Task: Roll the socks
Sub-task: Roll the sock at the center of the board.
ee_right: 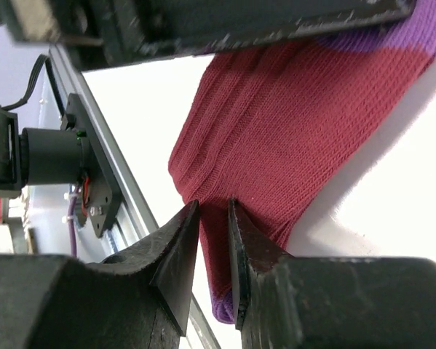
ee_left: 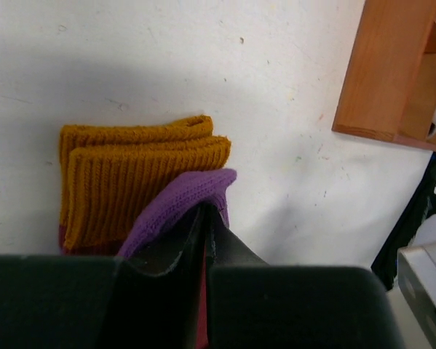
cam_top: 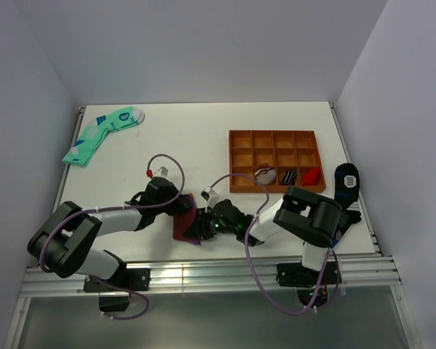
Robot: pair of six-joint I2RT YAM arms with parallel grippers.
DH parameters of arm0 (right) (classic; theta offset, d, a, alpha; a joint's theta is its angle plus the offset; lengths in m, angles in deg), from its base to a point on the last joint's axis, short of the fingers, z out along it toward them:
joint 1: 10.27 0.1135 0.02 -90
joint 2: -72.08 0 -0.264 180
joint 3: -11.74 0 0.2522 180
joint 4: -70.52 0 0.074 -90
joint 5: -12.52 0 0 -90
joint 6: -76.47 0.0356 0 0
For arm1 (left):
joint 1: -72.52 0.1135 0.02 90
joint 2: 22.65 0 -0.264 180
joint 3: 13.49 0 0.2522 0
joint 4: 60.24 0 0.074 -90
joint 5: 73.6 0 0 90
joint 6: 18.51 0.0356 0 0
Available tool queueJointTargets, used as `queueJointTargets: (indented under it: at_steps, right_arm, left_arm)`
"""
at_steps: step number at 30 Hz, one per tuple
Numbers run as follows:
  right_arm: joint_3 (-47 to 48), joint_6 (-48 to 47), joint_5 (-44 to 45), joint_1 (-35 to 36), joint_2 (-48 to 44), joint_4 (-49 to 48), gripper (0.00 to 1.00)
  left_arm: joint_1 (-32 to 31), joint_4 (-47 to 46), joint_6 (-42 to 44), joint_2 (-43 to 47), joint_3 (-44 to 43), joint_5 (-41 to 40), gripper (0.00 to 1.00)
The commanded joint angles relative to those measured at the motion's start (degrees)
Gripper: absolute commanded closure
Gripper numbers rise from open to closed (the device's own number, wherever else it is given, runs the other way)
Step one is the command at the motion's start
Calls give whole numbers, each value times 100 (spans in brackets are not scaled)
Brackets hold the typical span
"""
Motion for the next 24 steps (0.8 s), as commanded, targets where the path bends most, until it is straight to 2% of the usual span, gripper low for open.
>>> queueJointTargets:
  at_steps: [1, 6, 10, 14, 17, 24]
  right_arm:
    - [-225, -52, 407, 229, 303, 279, 69]
    - [-303, -105, 557, 361, 286, 262, 69]
    - [-260, -350, 767, 378, -99, 604, 66]
    - [-58, -1016, 1031, 378, -706, 1218, 56]
    - [144, -1675, 1128, 378, -1049, 1675, 52]
    - [776, -3004, 1742, 712, -1638, 2571, 51]
  left_arm:
    - [49, 553, 21, -160, -251, -605, 89]
    - [67, 774, 73, -388, -365, -746, 85]
    - [76, 371, 248, -477, -322, -449, 83]
    - [75, 255, 468, -424, -356, -201, 82]
    - [75, 273, 688, -415, -453, 52, 80]
    - [75, 624, 1136, -424, -682, 370, 79]
